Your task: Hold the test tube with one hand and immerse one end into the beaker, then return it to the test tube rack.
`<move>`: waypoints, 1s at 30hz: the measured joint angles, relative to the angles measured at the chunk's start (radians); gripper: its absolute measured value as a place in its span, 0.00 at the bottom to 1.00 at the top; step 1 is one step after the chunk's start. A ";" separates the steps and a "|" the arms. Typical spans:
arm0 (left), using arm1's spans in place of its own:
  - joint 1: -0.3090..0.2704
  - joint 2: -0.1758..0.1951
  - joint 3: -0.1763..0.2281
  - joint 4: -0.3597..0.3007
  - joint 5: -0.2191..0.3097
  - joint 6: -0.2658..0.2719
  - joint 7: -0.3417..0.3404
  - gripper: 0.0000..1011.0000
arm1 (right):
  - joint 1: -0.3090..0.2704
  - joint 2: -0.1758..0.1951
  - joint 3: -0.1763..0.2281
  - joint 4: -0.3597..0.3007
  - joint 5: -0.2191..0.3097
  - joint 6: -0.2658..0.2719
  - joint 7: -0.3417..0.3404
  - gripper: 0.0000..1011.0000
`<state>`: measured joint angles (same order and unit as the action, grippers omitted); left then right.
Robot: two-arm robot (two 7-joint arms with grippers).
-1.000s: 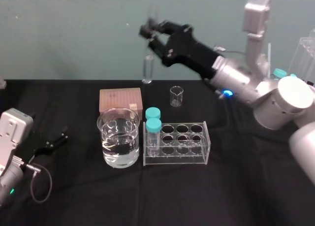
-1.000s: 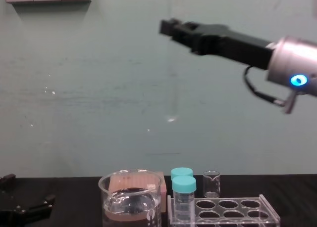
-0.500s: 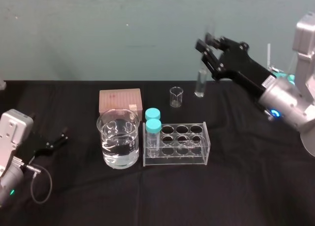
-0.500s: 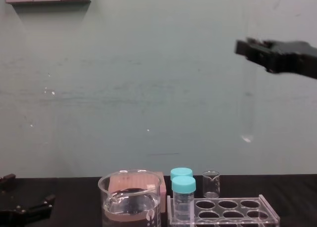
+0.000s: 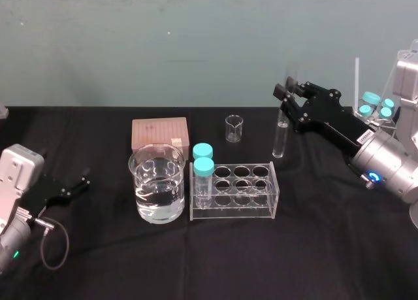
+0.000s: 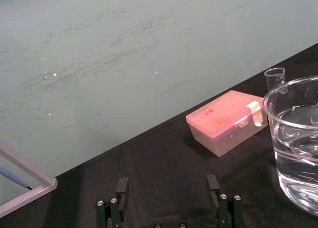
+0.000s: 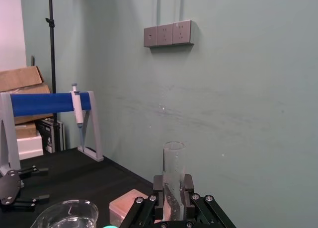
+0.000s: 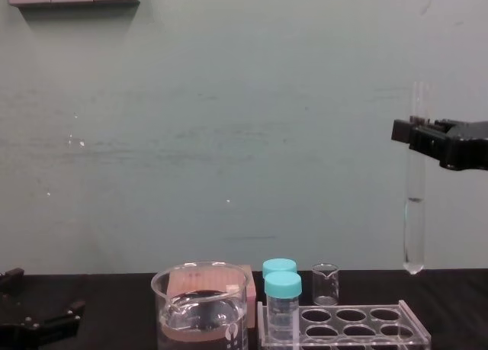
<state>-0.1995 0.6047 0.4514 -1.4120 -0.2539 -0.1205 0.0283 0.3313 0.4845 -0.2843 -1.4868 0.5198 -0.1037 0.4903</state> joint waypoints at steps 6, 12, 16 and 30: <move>0.000 0.000 0.000 0.000 0.000 0.000 0.000 0.99 | -0.003 -0.011 -0.004 0.010 0.004 0.008 0.010 0.22; 0.000 0.000 0.000 0.000 0.000 0.000 0.000 0.99 | -0.003 -0.021 -0.012 0.030 0.001 0.017 0.011 0.22; 0.000 0.000 0.000 0.000 0.000 0.000 0.000 0.99 | 0.003 -0.028 -0.018 0.050 -0.007 0.022 0.009 0.22; 0.000 0.000 0.000 0.000 0.000 0.000 0.000 0.99 | 0.057 -0.061 -0.038 0.127 -0.021 0.020 0.026 0.22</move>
<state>-0.1996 0.6047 0.4514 -1.4120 -0.2539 -0.1205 0.0283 0.3885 0.4238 -0.3227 -1.3597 0.4986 -0.0833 0.5165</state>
